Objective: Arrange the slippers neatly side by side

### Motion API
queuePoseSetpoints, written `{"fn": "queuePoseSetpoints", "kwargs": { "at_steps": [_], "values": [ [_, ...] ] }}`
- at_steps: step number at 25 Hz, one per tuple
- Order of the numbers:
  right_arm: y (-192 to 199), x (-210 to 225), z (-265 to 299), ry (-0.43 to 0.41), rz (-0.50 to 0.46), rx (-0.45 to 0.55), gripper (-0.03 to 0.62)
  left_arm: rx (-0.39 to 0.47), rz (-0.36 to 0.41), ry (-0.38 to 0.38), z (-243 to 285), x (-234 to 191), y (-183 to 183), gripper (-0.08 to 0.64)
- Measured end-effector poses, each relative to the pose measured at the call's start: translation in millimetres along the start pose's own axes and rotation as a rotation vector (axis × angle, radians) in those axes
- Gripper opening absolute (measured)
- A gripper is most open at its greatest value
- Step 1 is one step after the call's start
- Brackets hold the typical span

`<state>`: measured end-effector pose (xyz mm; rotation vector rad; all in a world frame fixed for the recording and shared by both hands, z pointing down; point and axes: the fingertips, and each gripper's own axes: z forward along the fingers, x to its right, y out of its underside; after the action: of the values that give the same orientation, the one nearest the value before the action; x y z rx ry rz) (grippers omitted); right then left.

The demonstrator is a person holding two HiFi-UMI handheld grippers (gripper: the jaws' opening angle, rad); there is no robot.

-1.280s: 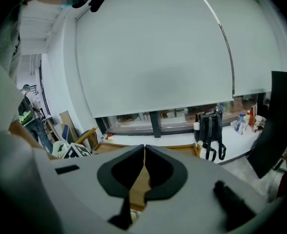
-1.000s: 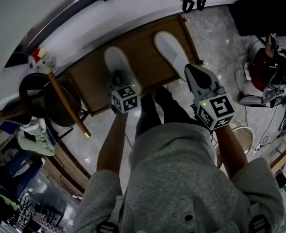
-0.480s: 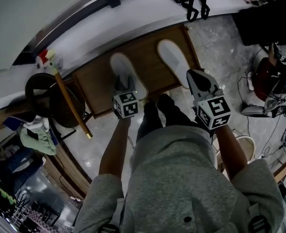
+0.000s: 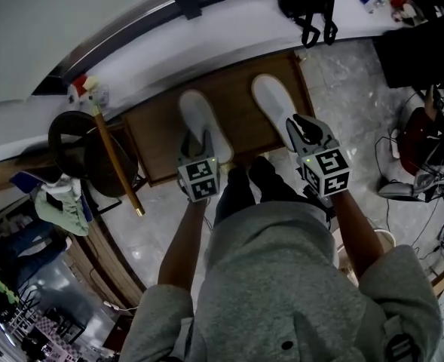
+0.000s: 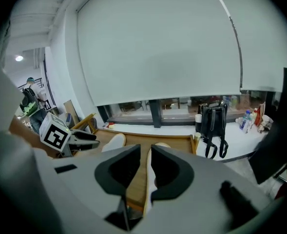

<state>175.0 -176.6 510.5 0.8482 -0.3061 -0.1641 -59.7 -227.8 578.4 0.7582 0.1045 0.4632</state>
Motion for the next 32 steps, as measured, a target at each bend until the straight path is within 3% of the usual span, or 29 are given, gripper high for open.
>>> {"fn": "queuePoseSetpoints", "kwargs": {
  "at_steps": [3, 8, 16, 23, 26, 32],
  "values": [
    [15.7, 3.6, 17.3, -0.029, -0.008, -0.046, 0.093, 0.021, -0.02, 0.01, -8.9, 6.0, 0.5, 0.181],
    [48.7, 21.0, 46.4, -0.027, -0.026, -0.123, 0.118, 0.057, -0.085, 0.018, -23.3, 17.0, 1.5, 0.17],
    [83.6, 37.7, 88.9, -0.027, -0.012, -0.235, 0.123, 0.056, -0.151, -0.044, -41.2, 7.6, 3.4, 0.053],
    [97.6, 39.7, 104.2, -0.048, -0.013, -0.285, 0.12, 0.056, -0.19, -0.086, -50.7, 2.5, 11.1, 0.025],
    [101.0, 40.6, 108.6, -0.045, 0.0, -0.3, 0.063, 0.06, -0.198, -0.092, -51.9, 0.0, 9.6, 0.021],
    [103.6, 38.7, 111.2, -0.047, 0.001, -0.319, 0.038, 0.077, -0.195, -0.11, -53.6, -7.3, 7.0, 0.021]
  ]
}}
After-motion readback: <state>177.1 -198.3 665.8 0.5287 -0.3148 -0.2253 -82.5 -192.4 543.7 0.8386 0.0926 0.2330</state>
